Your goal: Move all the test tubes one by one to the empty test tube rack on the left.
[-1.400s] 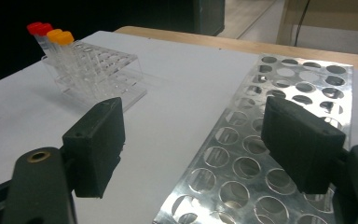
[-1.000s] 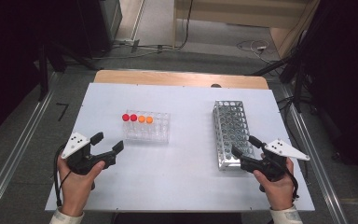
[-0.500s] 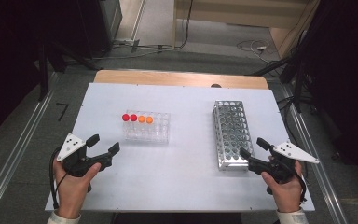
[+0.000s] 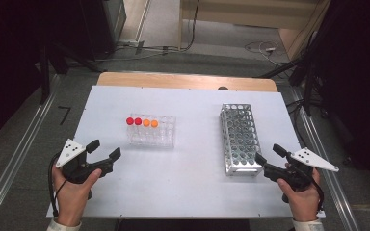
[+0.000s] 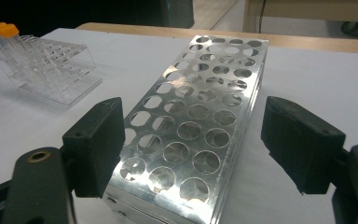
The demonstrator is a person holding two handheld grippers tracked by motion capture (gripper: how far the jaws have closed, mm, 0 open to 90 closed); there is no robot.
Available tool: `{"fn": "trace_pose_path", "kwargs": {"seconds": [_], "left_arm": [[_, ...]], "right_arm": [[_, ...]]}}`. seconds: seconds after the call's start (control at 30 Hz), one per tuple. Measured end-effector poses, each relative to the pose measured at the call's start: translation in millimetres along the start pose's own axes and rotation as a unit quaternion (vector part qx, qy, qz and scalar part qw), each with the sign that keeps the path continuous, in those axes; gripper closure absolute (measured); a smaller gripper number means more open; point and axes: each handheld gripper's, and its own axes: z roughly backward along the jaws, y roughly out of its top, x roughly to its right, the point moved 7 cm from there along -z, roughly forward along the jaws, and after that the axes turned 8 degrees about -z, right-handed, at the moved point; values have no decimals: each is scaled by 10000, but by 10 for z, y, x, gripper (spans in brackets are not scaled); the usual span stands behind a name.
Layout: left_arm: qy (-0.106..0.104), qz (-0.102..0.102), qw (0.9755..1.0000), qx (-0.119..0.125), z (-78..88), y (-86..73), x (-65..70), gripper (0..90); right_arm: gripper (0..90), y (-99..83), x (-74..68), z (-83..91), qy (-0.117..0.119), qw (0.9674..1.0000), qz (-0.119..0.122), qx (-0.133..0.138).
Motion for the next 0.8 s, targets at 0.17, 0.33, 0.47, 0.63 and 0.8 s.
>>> {"fn": "trace_pose_path", "kwargs": {"seconds": [0.17,0.33,0.47,0.63,0.8], "left_arm": [[40,14,10000,-36,10,-22,-34,179],[117,46,9999,-78,7,-62,-86,174],[189,65,9998,-71,20,-77,-133,174],[261,99,9996,-101,16,-104,-176,174],[333,76,9992,-186,4,-143,-216,174]], "right_arm": [[199,-18,76,39,-87,9999,-53,2],[199,-46,177,87,-196,9998,-96,0],[200,-81,291,130,-327,9993,-182,-10],[199,-119,415,173,-452,9987,-231,-16],[200,-160,537,202,-605,9977,-312,-44]]}}
